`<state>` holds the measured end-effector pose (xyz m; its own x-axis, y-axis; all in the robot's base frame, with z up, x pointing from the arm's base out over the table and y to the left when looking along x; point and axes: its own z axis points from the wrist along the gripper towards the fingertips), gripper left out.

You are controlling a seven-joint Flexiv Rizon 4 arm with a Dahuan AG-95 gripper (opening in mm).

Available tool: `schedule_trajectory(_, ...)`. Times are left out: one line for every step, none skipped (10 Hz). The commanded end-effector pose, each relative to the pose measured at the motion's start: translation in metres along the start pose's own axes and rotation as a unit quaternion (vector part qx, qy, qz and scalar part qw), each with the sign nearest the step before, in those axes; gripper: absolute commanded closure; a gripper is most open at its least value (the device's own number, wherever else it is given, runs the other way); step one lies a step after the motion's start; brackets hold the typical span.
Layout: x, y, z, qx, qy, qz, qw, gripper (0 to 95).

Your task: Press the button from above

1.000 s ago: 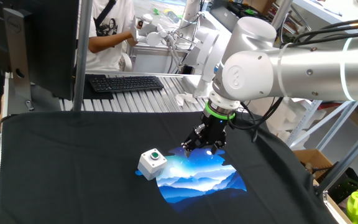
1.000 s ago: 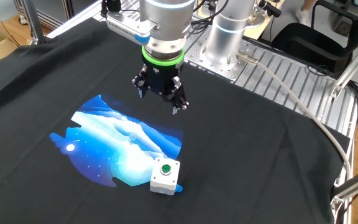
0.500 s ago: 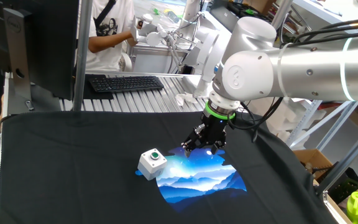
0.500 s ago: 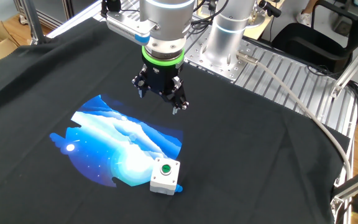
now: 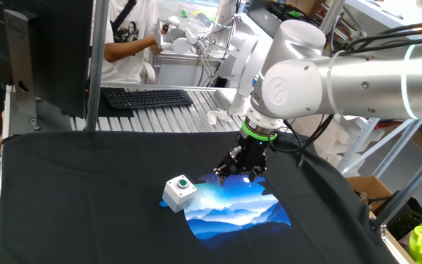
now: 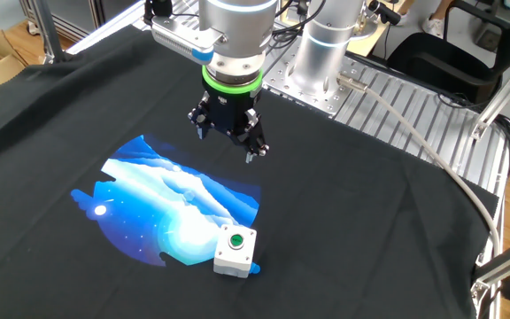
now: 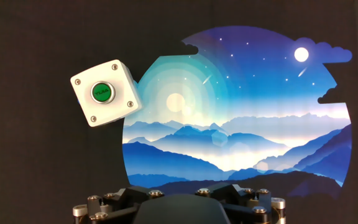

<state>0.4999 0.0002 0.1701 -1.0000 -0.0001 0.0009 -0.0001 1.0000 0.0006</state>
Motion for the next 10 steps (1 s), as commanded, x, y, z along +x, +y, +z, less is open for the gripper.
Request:
schedule_trajectory(-0.0001, -0.0002, 0.0001, 0.0, 0.0, 0.0, 1.0, 0.0)
schedule_trajectory(-0.0002, -0.0003, 0.0002, -0.062, -0.006, 0.192, 0.9793, 95.0)
schedule_trajectory(-0.0002, -0.0004, 0.0001, -0.079, -0.003, 0.196, 0.9775, 95.0)
schedule_trajectory(-0.0002, -0.0004, 0.0001, -0.069, -0.006, 0.191, 0.9791, 95.0)
schedule_trajectory(-0.0002, -0.0004, 0.0001, -0.062, -0.007, 0.19, 0.9798, 95.0)
schedule_trajectory(-0.0002, -0.0004, 0.0001, -0.058, -0.007, 0.188, 0.9803, 95.0)
schedule_trajectory(-0.0002, -0.0004, 0.0001, -0.051, -0.008, 0.188, 0.9808, 95.0)
schedule_trajectory(-0.0003, -0.0004, 0.0001, -0.05, -0.007, 0.187, 0.981, 95.0)
schedule_trajectory(-0.0003, -0.0004, 0.0001, -0.05, -0.007, 0.187, 0.981, 95.0)
schedule_trajectory(-0.0003, -0.0006, 0.0002, -0.049, -0.007, 0.187, 0.9811, 95.0)
